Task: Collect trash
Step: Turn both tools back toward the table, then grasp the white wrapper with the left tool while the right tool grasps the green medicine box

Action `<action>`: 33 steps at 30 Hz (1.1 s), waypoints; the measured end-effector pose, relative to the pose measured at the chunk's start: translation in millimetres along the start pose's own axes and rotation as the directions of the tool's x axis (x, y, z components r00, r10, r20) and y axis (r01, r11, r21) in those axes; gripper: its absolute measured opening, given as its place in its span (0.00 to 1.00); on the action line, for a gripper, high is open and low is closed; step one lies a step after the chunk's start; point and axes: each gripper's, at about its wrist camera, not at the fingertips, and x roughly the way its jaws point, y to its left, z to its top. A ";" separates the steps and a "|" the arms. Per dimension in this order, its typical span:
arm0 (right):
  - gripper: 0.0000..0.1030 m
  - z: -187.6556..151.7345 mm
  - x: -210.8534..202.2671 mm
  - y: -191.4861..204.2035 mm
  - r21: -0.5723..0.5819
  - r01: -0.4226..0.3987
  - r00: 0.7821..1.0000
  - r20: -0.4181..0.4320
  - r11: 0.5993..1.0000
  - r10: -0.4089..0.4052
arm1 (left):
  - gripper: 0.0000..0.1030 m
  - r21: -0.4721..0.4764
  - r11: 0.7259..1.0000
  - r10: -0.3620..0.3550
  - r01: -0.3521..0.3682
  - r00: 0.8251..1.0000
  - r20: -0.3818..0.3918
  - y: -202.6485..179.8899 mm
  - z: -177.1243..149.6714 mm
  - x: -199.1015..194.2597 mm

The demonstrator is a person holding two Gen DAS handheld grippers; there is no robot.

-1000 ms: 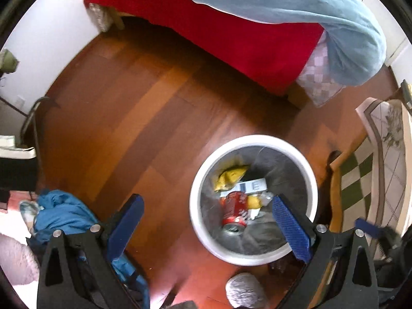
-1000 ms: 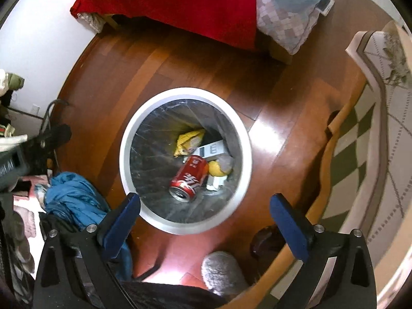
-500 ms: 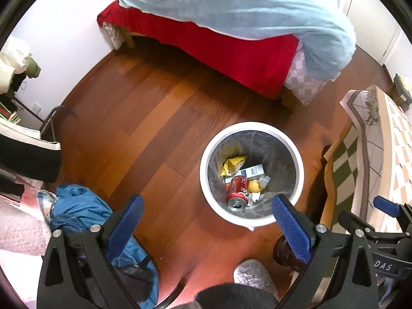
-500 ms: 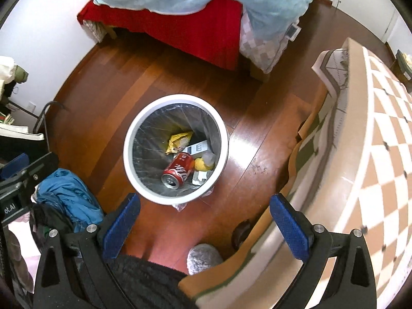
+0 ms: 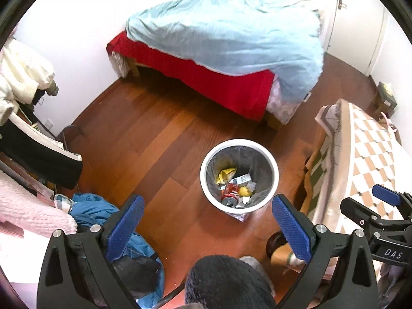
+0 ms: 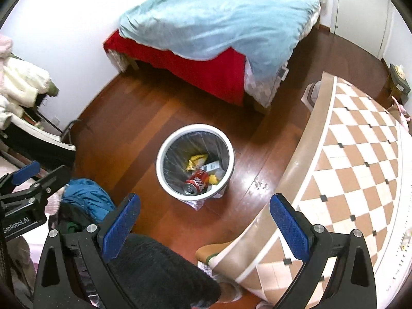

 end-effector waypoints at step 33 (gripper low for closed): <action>0.99 -145.3 -133.4 -561.8 0.581 0.482 0.875 -0.287 0.656 -0.389 | 1.00 0.491 0.843 -0.061 0.220 0.946 -0.320 -503.0 -65.7 84.3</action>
